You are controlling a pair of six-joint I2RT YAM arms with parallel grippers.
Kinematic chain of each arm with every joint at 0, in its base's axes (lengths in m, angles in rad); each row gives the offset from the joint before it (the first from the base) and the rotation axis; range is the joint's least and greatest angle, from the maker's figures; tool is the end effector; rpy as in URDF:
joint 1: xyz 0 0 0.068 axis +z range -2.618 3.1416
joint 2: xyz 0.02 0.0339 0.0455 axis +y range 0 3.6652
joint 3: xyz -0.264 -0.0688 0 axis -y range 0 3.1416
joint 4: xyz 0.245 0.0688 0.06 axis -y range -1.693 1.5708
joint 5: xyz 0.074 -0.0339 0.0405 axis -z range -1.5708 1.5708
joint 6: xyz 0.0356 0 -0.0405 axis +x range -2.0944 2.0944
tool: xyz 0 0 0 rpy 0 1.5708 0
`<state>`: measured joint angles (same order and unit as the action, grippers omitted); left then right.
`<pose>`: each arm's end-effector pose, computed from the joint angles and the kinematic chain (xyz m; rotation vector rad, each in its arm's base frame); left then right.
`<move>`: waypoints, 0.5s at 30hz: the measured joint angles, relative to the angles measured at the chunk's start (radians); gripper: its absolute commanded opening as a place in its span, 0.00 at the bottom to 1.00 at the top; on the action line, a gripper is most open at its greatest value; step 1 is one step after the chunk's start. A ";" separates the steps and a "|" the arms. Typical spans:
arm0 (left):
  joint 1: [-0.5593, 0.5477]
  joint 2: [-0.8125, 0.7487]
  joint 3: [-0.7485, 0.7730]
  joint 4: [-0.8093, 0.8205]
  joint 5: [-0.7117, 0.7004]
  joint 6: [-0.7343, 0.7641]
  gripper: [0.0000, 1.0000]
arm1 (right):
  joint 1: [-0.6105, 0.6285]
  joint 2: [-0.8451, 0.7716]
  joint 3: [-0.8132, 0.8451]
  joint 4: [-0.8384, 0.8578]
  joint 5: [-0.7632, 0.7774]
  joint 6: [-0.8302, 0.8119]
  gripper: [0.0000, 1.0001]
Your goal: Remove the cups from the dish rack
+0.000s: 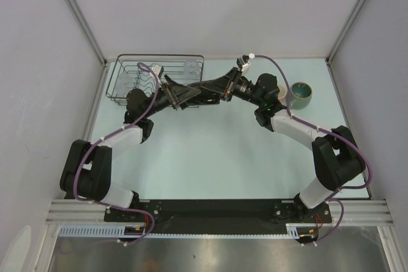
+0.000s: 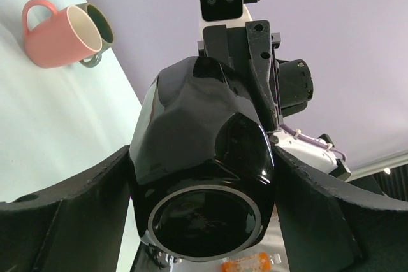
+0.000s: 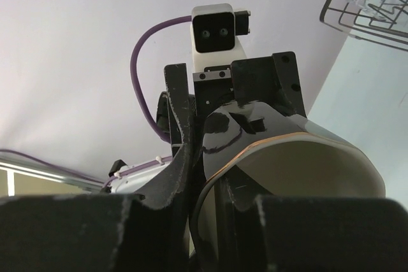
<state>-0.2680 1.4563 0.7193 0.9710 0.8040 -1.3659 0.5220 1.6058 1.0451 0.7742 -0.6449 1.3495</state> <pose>0.2898 -0.1062 0.2784 -0.0938 1.7019 -1.8224 0.3090 0.2024 0.3196 0.0363 1.7295 1.9122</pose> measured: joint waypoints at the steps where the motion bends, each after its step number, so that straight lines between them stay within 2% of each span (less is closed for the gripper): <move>1: 0.000 0.008 0.009 -0.010 0.006 0.005 0.01 | -0.002 -0.001 -0.002 -0.002 0.002 -0.002 0.00; 2: 0.000 0.014 0.016 -0.020 0.013 0.010 0.00 | -0.003 -0.002 -0.005 -0.007 0.004 -0.004 0.00; 6: 0.000 0.042 0.054 -0.053 0.038 0.025 0.00 | -0.011 -0.002 -0.009 -0.011 0.008 -0.015 0.22; 8: -0.001 0.051 0.062 -0.056 0.044 0.031 0.00 | -0.013 -0.002 -0.009 -0.011 0.008 -0.020 0.23; 10: -0.001 0.056 0.064 -0.057 0.046 0.032 0.00 | -0.014 -0.002 -0.009 -0.017 0.008 -0.032 0.01; 15: -0.002 0.065 0.065 -0.061 0.050 0.032 0.00 | -0.016 -0.005 -0.011 -0.039 0.008 -0.048 0.00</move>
<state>-0.2695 1.5211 0.7841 0.9096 0.8539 -1.3338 0.5060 1.6012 1.0344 0.7349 -0.6365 1.3010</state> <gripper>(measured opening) 0.830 0.229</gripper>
